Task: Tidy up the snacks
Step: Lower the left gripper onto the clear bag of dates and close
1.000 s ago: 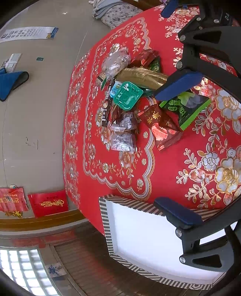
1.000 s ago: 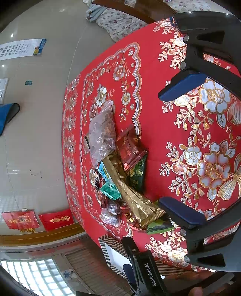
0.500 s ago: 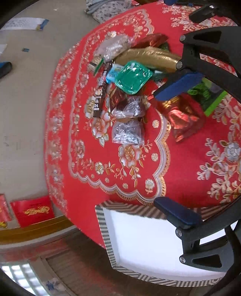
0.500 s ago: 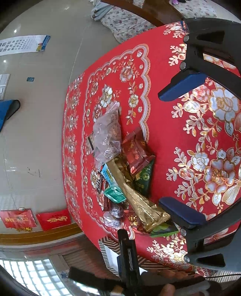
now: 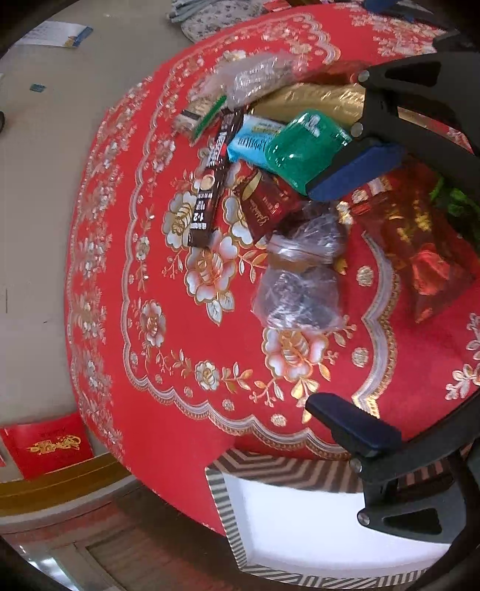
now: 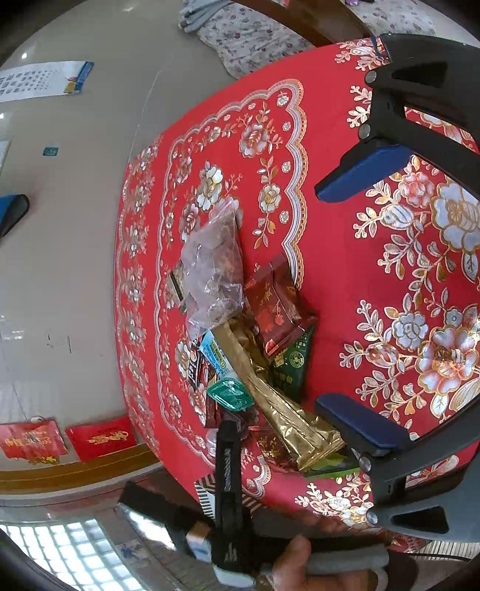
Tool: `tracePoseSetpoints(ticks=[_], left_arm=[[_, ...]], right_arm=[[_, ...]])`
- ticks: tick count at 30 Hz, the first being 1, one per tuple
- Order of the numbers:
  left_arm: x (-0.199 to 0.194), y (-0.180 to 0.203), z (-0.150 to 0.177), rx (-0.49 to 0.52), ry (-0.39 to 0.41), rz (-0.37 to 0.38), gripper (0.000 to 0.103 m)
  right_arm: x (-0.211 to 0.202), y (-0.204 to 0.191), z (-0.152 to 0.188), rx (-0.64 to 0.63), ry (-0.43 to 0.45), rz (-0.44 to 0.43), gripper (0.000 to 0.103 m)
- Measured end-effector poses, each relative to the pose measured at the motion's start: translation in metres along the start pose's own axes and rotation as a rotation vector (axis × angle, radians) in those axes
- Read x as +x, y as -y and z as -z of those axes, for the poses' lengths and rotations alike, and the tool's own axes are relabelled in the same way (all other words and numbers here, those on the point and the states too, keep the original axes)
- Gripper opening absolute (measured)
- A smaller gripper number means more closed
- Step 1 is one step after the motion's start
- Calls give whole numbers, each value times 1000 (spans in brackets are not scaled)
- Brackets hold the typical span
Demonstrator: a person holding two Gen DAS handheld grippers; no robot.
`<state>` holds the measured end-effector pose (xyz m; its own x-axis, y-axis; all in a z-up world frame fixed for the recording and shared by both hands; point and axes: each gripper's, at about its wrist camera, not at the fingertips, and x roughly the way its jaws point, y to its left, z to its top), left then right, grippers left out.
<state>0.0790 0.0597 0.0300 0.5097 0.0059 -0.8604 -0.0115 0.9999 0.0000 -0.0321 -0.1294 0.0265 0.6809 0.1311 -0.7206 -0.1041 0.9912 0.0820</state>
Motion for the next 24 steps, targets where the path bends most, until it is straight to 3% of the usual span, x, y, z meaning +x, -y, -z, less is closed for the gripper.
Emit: tracePoseSetpoints(ticks=[6,14,24], left_arm=[[11,3,-9,-11,-6,13,103],[23,2,-7,-28,-36,34,103],[28,3,-8,-28,-52,37,102]], right_arm=[[7,3,-2,-12,-20,-7,103],[40,-5,-16,-137,-85,-22,103],[83,5,-39,-162,-207,-211,103]])
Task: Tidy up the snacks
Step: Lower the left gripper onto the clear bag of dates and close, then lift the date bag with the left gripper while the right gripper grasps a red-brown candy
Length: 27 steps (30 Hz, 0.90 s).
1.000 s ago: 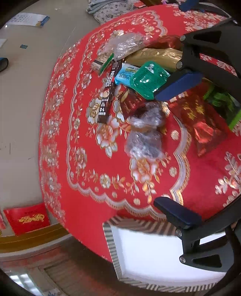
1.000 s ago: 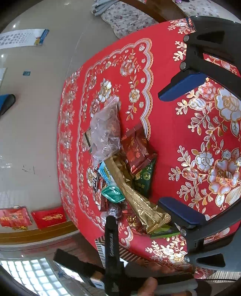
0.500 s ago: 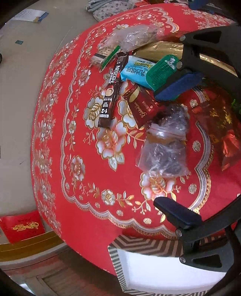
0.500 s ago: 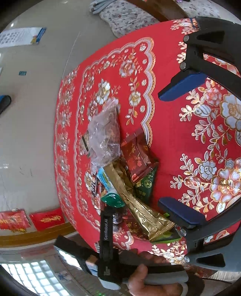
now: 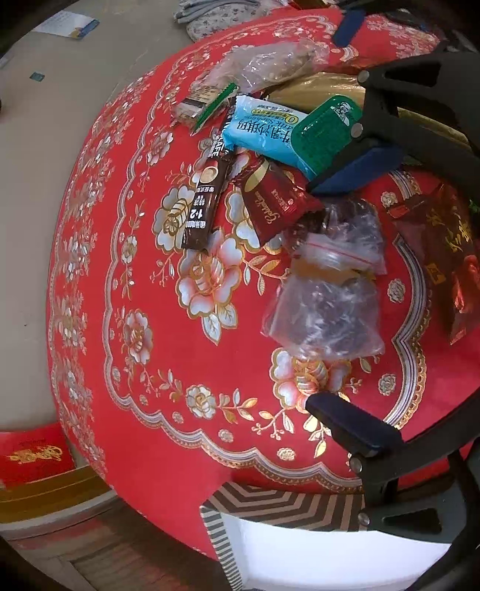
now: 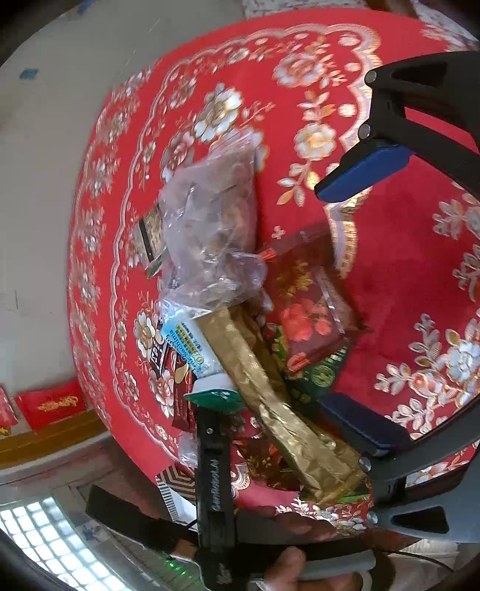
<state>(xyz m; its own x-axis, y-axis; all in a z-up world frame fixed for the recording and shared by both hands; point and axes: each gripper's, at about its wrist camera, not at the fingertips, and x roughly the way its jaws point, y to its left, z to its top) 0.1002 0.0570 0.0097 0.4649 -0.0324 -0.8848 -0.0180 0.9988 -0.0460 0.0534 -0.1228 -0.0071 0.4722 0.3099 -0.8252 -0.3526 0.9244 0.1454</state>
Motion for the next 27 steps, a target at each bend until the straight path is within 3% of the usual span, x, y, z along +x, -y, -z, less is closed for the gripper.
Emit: tracePoseSetpoints(ticks=[3,4,5,8,11,12,13,27], left_arm=[[3,-1,-1,-6,-12,4,102],[3,-1,-1,-7,-14,3,102],[4,-1,-1,-3,-16,-4,102],[5,3,1,22,-7,-29,97],[2,5,4,38,7,-31,85],[0,6,5,43,13,-34,78],[-1,5,6,48,18,-43,76],[-31,-20,28,27,58,-22,74]], right_arm=[[8,4,-2,6,-20,-41,101],[7,7,-1,19,-20,-62,93],[4,9,0,28,0,-75,91],[3,11,1,34,6,-98,83],[-1,7,4,20,23,-74,74],[-4,6,6,16,34,-75,66],[-5,6,6,19,35,-91,45],[-38,-5,35,71,123,-29,39]])
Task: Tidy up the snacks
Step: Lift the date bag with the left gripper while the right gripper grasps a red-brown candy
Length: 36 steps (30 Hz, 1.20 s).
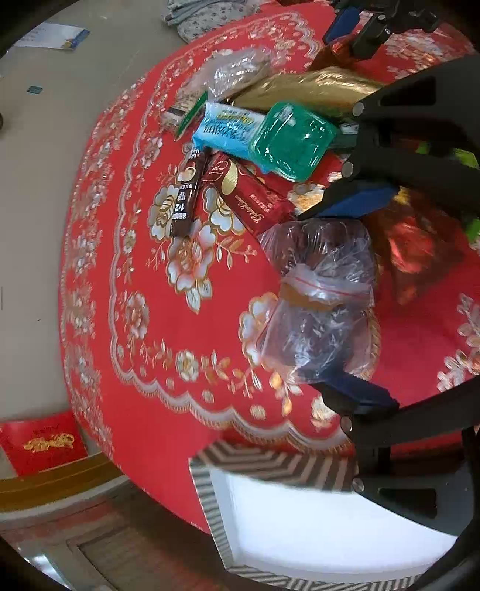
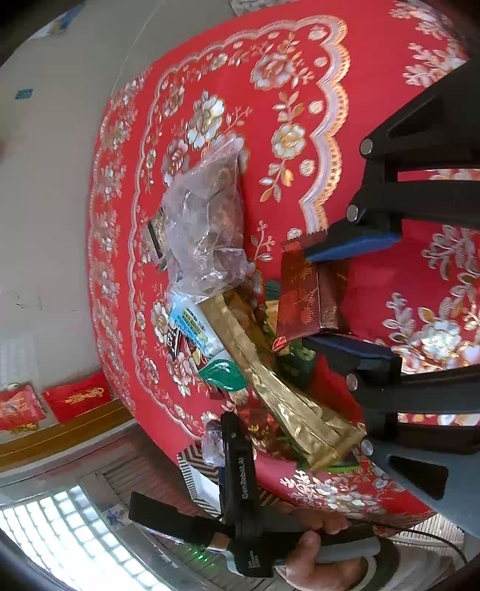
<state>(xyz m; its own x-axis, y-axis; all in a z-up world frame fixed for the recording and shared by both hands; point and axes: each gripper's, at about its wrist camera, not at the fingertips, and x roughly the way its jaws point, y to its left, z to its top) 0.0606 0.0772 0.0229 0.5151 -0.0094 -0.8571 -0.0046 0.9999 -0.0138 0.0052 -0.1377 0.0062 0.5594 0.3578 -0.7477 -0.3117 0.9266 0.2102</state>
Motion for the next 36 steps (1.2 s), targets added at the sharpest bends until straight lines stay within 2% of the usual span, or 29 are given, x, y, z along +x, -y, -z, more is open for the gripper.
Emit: tracePoseSetpoints(ticks=[4,11,12,13,15,16,18,20,24,28,29,30,32,34,36], left_arm=[[-15,-4,12,12,17,9,74],[-31,-3,33,25,21,60,75],[-32,-2,35,27,20,66,75],[-33,-1,36,27,22,70,75],[-35,-1,37,27,29,66,75],[-36,-2,38,28,31,65,75],[-37,-4,38,23,33,67,75],[-37,-6,37,15,31,70,75],[-40,-8,39,11,32,77,75],[-40,-10,41,2,27,86,75],[-39,-10,42,-1,22,90,75],[-38,-10,42,-2,17,93,75],[-37,-9,43,0,16,92,75],[-37,-8,43,0,17,96,75],[-39,-6,43,2,22,104,75]], right_arm=[[-10,-4,10,16,17,-6,39],[-6,-24,28,-40,-32,6,40],[-8,-26,29,-46,-28,11,44],[-9,-27,29,-50,-31,12,54],[-14,-27,26,-46,-15,21,64],[-16,-27,26,-45,-12,14,74],[-19,-27,23,-44,-4,1,82],[-14,-28,22,-66,-27,-3,82],[9,-29,18,-173,-126,13,82],[23,-19,17,-183,-160,-18,82],[22,-19,17,-184,-144,-12,81],[22,-21,19,-196,-132,12,73],[20,-28,24,-236,-128,47,67],[13,-35,30,-249,-100,48,49],[6,-37,32,-241,-81,63,44]])
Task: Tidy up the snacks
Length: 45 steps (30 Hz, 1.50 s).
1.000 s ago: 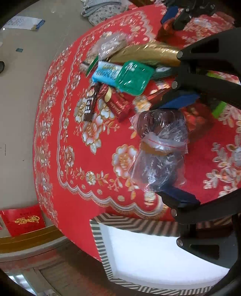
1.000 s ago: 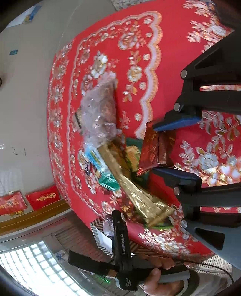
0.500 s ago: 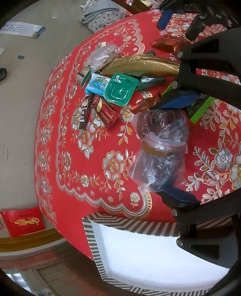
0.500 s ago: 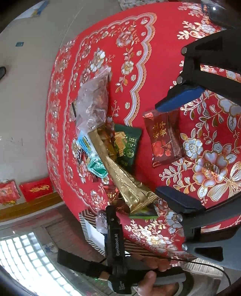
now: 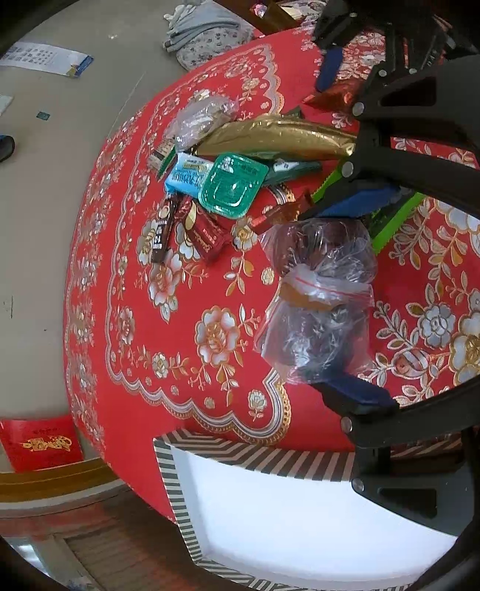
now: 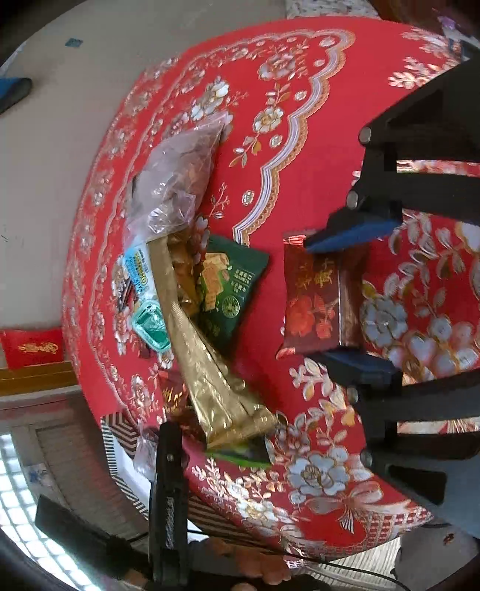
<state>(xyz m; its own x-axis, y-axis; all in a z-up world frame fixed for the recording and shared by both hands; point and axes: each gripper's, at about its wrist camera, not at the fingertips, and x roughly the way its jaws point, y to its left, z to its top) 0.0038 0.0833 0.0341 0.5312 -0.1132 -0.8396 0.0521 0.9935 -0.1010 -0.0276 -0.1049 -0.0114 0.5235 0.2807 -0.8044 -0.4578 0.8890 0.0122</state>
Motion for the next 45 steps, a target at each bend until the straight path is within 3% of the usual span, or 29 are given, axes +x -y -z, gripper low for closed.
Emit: tracePoseSetpoints(ticks=[6,18,31,45], left_arm=[[-9,2,3,4,15,12,75],[-29,-2,8,10,66,-19,75],[-48,-6,10,33,132,-69,75],[-70,-42,14,7,159,-99,75]], right_arm=[[-11,-2,5,39,46,20,39],[-35,-23,-5,35,125,28,38],[-40,-39,-33,62,198,46,38],[-25,-78,-70,27,208,-13,38]])
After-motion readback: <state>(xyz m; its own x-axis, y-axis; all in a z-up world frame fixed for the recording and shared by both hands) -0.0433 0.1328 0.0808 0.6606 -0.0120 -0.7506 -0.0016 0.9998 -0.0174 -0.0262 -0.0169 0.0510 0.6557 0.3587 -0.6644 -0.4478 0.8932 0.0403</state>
